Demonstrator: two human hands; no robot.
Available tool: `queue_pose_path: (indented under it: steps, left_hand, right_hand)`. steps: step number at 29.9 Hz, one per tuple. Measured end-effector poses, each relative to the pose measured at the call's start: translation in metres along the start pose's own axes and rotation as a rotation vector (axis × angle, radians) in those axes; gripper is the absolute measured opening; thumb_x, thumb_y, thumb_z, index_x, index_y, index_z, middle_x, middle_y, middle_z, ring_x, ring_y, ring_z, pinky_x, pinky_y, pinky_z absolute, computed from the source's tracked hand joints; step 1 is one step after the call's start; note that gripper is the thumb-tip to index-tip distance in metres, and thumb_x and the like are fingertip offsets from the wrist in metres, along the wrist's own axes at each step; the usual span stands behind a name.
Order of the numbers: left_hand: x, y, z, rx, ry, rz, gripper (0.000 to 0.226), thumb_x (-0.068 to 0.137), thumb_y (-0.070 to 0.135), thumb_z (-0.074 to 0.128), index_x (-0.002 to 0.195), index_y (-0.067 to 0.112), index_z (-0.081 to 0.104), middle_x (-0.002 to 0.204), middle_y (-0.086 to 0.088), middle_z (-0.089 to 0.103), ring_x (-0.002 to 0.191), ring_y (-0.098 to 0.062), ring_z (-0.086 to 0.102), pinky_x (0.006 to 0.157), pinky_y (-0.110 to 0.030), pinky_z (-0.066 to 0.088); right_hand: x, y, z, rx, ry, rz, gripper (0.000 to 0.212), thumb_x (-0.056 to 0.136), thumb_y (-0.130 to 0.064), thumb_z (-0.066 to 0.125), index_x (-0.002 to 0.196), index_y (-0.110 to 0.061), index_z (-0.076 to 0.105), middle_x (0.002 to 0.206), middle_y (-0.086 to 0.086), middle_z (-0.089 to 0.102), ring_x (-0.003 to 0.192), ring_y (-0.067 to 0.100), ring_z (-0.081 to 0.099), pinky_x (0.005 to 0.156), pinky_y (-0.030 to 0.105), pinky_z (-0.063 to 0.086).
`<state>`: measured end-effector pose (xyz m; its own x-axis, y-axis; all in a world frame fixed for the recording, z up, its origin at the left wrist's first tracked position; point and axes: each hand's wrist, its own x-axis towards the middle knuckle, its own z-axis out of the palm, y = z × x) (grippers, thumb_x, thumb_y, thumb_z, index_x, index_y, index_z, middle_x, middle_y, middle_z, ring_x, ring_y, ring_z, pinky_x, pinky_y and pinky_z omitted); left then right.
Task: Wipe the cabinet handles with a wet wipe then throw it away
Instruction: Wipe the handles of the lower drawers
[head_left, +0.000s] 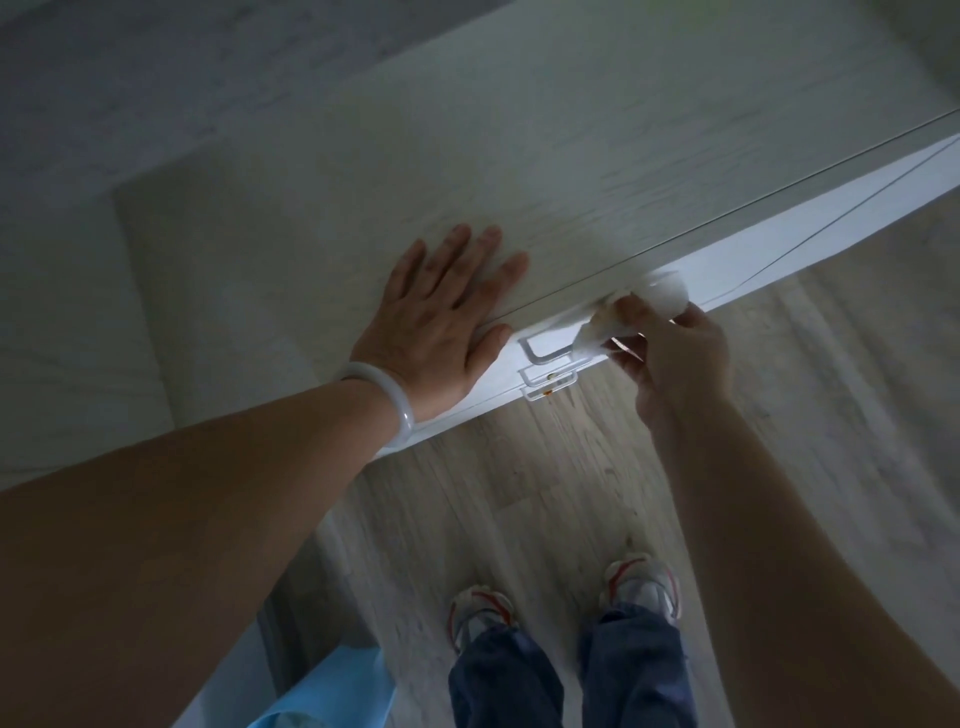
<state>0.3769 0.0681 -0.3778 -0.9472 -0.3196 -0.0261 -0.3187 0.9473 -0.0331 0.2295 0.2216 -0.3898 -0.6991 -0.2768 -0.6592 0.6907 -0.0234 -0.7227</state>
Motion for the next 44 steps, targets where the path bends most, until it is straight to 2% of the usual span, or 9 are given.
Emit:
queue_pose_path:
  steps: [5, 8, 14, 20, 29, 32, 35, 39, 44]
  left_hand:
    - [0.0, 0.002, -0.001, 0.024, -0.02, -0.018, 0.058, 0.096, 0.048, 0.02, 0.151, 0.03, 0.018, 0.16, 0.0, 0.016, 0.147, -0.022, 0.016, 0.117, -0.048, 0.017]
    - [0.0, 0.001, -0.001, 0.037, -0.023, -0.022, 0.058, 0.096, 0.048, 0.021, 0.151, 0.03, 0.017, 0.16, 0.001, 0.016, 0.147, -0.022, 0.016, 0.117, -0.047, 0.017]
    - [0.0, 0.002, -0.002, 0.024, -0.025, -0.02, 0.058, 0.096, 0.048, 0.021, 0.151, 0.03, 0.018, 0.16, 0.001, 0.017, 0.147, -0.022, 0.016, 0.117, -0.047, 0.017]
    - [0.0, 0.002, -0.003, 0.018, -0.027, -0.024, 0.058, 0.096, 0.048, 0.021, 0.151, 0.03, 0.018, 0.159, 0.001, 0.017, 0.147, -0.022, 0.017, 0.117, -0.048, 0.018]
    - [0.0, 0.002, -0.004, 0.026, -0.034, -0.022, 0.058, 0.095, 0.048, 0.02, 0.151, 0.03, 0.018, 0.16, 0.001, 0.016, 0.147, -0.021, 0.015, 0.117, -0.048, 0.018]
    - [0.0, 0.002, -0.003, 0.03, -0.033, -0.022, 0.059, 0.095, 0.048, 0.02, 0.151, 0.03, 0.017, 0.16, 0.0, 0.015, 0.147, -0.022, 0.015, 0.117, -0.048, 0.017]
    - [0.0, 0.002, -0.004, 0.026, -0.031, -0.017, 0.059, 0.095, 0.048, 0.02, 0.151, 0.03, 0.017, 0.16, 0.0, 0.016, 0.147, -0.022, 0.015, 0.118, -0.048, 0.016]
    - [0.0, 0.002, -0.003, 0.021, -0.026, -0.01, 0.058, 0.095, 0.048, 0.022, 0.15, 0.029, 0.019, 0.159, -0.001, 0.017, 0.147, -0.023, 0.016, 0.117, -0.048, 0.017]
    - [0.001, 0.001, -0.003, 0.03, -0.038, -0.012, 0.059, 0.095, 0.049, 0.02, 0.151, 0.029, 0.018, 0.16, 0.0, 0.016, 0.147, -0.023, 0.016, 0.117, -0.048, 0.017]
  right_hand:
    - [-0.017, 0.024, 0.007, 0.194, 0.106, -0.083, 0.012, 0.086, 0.0, 0.065, 0.095, -0.008, 0.066, 0.081, 0.006, 0.065, 0.068, 0.016, 0.062, 0.064, 0.029, 0.053]
    - [-0.025, 0.033, 0.009, 0.344, 0.138, -0.051, 0.017, 0.085, 0.001, 0.067, 0.098, -0.009, 0.069, 0.088, 0.007, 0.068, 0.08, 0.019, 0.066, 0.075, 0.033, 0.057]
    - [-0.011, 0.019, 0.008, 0.373, 0.129, 0.02, 0.012, 0.085, 0.002, 0.066, 0.089, -0.01, 0.066, 0.076, 0.003, 0.069, 0.075, 0.019, 0.067, 0.091, 0.045, 0.054]
    - [-0.035, 0.039, 0.005, 0.375, 0.112, 0.094, 0.011, 0.084, 0.004, 0.066, 0.087, -0.007, 0.067, 0.084, 0.007, 0.073, 0.082, 0.02, 0.071, 0.08, 0.035, 0.059]
    - [-0.018, 0.022, -0.006, 0.342, -0.135, 0.089, 0.025, 0.083, 0.018, 0.051, 0.095, -0.002, 0.061, 0.093, 0.015, 0.068, 0.087, 0.026, 0.069, 0.083, 0.04, 0.058]
    - [-0.011, 0.017, -0.01, 0.354, -0.166, 0.137, 0.027, 0.089, 0.009, 0.047, 0.111, -0.002, 0.058, 0.099, 0.016, 0.068, 0.09, 0.028, 0.067, 0.083, 0.043, 0.057]
    - [-0.005, 0.012, -0.011, 0.177, -0.157, 0.212, 0.012, 0.093, -0.01, 0.056, 0.102, -0.008, 0.063, 0.095, 0.01, 0.065, 0.087, 0.025, 0.063, 0.077, 0.041, 0.057]
    - [0.006, 0.005, -0.013, 0.132, -0.195, 0.276, 0.014, 0.094, -0.02, 0.058, 0.097, -0.007, 0.063, 0.083, 0.008, 0.065, 0.069, 0.02, 0.064, 0.064, 0.035, 0.059]
    - [0.006, 0.023, -0.009, 0.43, -0.272, 0.305, 0.024, 0.088, -0.025, 0.056, 0.101, -0.007, 0.065, 0.097, 0.01, 0.066, 0.094, 0.022, 0.064, 0.095, 0.042, 0.051]
